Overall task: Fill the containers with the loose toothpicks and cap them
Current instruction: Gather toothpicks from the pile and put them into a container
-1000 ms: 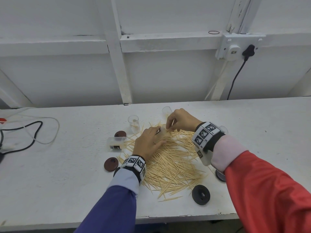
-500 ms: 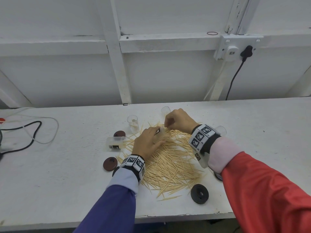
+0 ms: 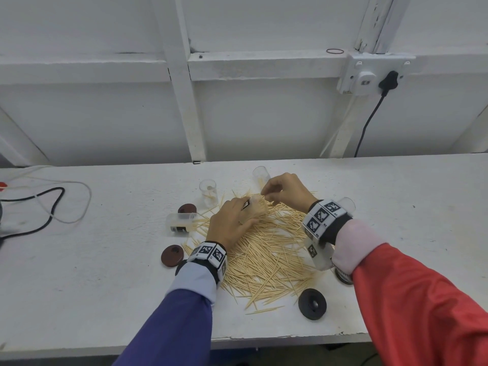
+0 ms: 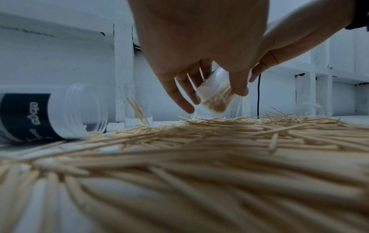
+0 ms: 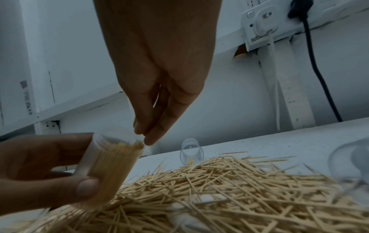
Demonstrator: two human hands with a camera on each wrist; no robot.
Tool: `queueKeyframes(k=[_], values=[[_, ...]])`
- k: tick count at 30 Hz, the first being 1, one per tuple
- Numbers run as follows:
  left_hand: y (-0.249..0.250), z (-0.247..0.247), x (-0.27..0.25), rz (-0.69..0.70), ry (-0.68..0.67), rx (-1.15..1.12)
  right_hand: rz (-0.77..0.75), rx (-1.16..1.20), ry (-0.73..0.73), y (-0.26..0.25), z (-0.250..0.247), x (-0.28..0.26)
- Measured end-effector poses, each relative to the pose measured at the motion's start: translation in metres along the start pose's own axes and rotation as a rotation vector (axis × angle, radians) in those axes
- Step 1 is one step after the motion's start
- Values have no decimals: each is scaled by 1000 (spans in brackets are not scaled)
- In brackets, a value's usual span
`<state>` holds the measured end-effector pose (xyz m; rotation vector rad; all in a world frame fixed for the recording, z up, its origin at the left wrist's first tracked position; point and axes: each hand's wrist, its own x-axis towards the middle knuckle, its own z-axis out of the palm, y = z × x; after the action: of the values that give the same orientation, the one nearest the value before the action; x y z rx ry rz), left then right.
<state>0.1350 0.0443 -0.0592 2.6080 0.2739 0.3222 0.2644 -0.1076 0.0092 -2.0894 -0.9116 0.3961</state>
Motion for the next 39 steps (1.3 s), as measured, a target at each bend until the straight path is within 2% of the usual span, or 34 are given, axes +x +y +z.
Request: queueKeyframes(k=[4, 8, 9, 13, 14, 17, 20, 29, 39], values=[[0, 0, 0, 14, -2, -5, 10, 17, 4, -3, 8, -3], [-2, 1, -1, 15, 38, -7, 91, 21, -208, -6, 12, -4], [-2, 1, -1, 23, 52, -5, 103, 7, -222, -6, 13, -5], [-6, 3, 1, 80, 64, 7, 60, -212, -17, -5, 18, -5], [-7, 3, 1, 87, 72, 10, 54, -240, -3, -5, 18, -5], [-8, 3, 1, 99, 85, 17, 90, -147, -113, -7, 19, -5], [-8, 3, 1, 120, 78, 35, 116, -123, -57, -5, 16, -5], [-10, 5, 2, 149, 102, 30, 140, -6, -129, -5, 12, -10], [-9, 5, 3, 186, 111, 27, 135, 23, -108, -8, 17, -17]])
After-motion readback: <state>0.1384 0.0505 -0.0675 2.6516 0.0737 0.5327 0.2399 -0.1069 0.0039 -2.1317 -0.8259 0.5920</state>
